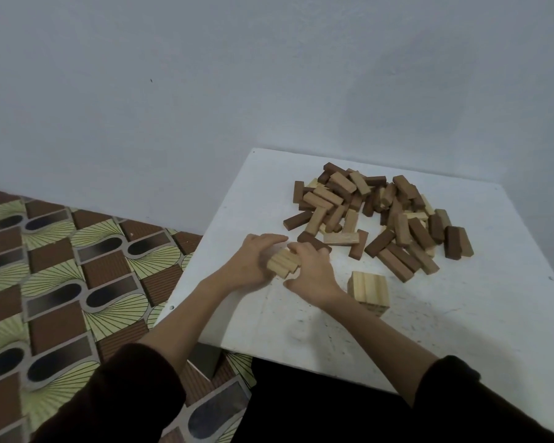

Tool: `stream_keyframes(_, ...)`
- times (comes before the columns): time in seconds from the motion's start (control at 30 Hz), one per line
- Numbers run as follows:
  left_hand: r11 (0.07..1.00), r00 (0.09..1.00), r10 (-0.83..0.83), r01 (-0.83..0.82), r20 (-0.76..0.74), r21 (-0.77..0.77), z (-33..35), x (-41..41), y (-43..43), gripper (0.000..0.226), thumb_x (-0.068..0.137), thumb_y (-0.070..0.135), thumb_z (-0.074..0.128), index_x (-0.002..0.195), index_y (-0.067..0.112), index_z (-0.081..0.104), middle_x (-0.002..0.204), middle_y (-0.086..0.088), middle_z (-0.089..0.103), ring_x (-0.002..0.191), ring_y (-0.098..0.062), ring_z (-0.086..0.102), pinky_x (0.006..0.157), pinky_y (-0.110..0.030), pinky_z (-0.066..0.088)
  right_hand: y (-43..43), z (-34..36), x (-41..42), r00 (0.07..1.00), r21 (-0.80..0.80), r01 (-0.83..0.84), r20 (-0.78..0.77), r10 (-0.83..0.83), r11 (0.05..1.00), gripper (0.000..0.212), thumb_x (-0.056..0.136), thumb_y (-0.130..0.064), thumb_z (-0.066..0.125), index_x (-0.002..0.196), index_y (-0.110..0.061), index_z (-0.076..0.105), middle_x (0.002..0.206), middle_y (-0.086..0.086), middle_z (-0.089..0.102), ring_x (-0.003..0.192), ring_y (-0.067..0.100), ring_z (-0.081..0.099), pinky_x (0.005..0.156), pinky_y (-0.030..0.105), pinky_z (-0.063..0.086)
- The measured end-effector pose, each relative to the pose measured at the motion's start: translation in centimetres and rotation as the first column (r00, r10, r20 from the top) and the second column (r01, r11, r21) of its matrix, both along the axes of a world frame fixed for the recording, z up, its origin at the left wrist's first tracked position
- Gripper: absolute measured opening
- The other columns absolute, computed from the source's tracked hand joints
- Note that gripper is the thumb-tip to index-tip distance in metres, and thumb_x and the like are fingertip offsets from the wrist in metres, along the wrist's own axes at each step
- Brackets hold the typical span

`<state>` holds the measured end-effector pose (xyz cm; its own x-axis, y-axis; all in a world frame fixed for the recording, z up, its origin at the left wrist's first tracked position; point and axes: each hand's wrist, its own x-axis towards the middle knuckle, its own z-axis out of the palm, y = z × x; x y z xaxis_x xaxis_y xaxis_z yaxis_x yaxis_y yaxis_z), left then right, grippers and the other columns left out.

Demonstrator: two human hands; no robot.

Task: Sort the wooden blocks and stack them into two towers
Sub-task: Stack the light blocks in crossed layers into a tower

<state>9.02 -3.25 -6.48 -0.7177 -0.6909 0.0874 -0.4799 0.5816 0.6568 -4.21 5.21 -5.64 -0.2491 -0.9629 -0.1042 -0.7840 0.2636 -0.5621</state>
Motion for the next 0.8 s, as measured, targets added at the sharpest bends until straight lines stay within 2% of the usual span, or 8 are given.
stream_keyframes(0.1, 0.999, 1.000, -0.021, 0.021, -0.021, 0.028, -0.2, 0.1, 0.3, 0.068, 0.071, 0.003, 0.075, 0.133, 0.009, 0.048, 0.120, 0.007, 0.055, 0.103, -0.011, 0.039, 0.090, -0.007, 0.026, -0.1, -0.3, 0.1, 0.995, -0.016, -0.003, 0.098, 0.004, 1.000, 0.067, 0.077, -0.003, 0.062, 0.137, -0.021, 0.037, 0.130, -0.002, 0.044, 0.109, 0.022, 0.033, 0.090, 0.035, 0.038)
stream_keyframes(0.2, 0.999, 0.995, 0.014, -0.010, -0.103, 0.040, -1.0, 0.3, 0.4, 0.074, 0.067, 0.011, 0.081, 0.133, 0.007, 0.047, 0.114, -0.001, 0.060, 0.101, -0.014, 0.043, 0.088, -0.004, 0.026, -0.1, -0.7, 0.2, 0.984, -0.057, 0.041, 0.178, -0.030, 0.998, 0.071, 0.078, -0.001, 0.061, 0.141, -0.019, 0.032, 0.136, 0.002, 0.037, 0.114, 0.022, 0.032, 0.091, 0.029, 0.034)
stream_keyframes(0.3, 0.998, 0.991, 0.041, -0.035, -0.127, 0.045, -1.6, 0.7, 0.7, 0.078, 0.068, 0.012, 0.083, 0.135, 0.008, 0.044, 0.118, -0.004, 0.059, 0.108, -0.015, 0.044, 0.091, -0.004, 0.026, -0.2, -1.1, 0.1, 0.973, -0.087, 0.091, 0.222, -0.070, 0.992, 0.071, 0.079, -0.008, 0.066, 0.141, -0.017, 0.032, 0.136, 0.005, 0.038, 0.117, 0.024, 0.036, 0.098, 0.038, 0.039)
stream_keyframes(0.43, 0.991, 0.989, 0.078, -0.062, -0.127, 0.122, -1.6, 0.9, 0.7, 0.081, 0.070, 0.009, 0.080, 0.139, 0.014, 0.038, 0.121, 0.004, 0.053, 0.113, -0.007, 0.040, 0.089, 0.003, 0.023, -0.1, -1.3, -0.3, 0.960, -0.111, 0.112, 0.269, -0.078, 0.988, 0.072, 0.077, -0.013, 0.072, 0.139, -0.018, 0.036, 0.133, 0.003, 0.043, 0.114, 0.021, 0.042, 0.095, 0.042, 0.044)
stream_keyframes(0.7, 0.988, 0.978, 0.123, -0.105, -0.166, 0.114, -2.2, 0.6, 0.8, 0.082, 0.068, 0.011, 0.082, 0.138, 0.016, 0.041, 0.118, 0.005, 0.058, 0.106, -0.002, 0.042, 0.087, 0.003, 0.024, 0.4, -1.9, -0.3, 0.949, -0.188, 0.109, 0.313, -0.045, 0.976, 0.067, 0.080, -0.006, 0.069, 0.139, -0.015, 0.038, 0.133, 0.002, 0.043, 0.087, 0.000, 0.045, 0.089, 0.029, 0.047)
stream_keyframes(0.8, 0.989, 0.977, 0.125, -0.108, -0.173, 0.104, -2.3, 0.5, 0.9, 0.082, 0.067, 0.011, 0.083, 0.137, 0.013, 0.042, 0.117, 0.003, 0.058, 0.102, 0.004, 0.042, 0.086, 0.003, 0.024, 0.4, -2.2, -0.3, 0.945, -0.203, 0.115, 0.324, -0.044, 0.972, 0.066, 0.080, -0.005, 0.068, 0.139, -0.015, 0.039, 0.132, 0.002, 0.044, 0.088, 0.001, 0.045, 0.086, 0.026, 0.045)
